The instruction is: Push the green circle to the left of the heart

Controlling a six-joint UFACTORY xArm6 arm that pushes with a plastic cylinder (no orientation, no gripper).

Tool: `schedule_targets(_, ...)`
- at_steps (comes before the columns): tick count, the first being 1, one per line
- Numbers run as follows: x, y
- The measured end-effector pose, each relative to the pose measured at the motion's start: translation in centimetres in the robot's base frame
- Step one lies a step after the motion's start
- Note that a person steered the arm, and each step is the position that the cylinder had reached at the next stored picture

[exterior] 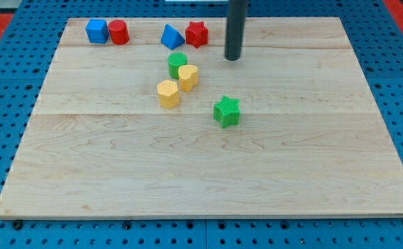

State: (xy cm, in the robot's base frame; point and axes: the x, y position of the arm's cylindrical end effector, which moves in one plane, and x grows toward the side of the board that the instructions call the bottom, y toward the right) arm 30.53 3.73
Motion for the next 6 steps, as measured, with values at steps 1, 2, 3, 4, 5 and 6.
schedule_targets(1,1.6,-5.6)
schedule_targets(2,2.3,-8.9)
schedule_targets(3,2.3,-11.2)
schedule_targets(4,3.6,-12.6)
schedule_targets(5,4.3,-12.6)
schedule_targets(6,2.9,-12.4)
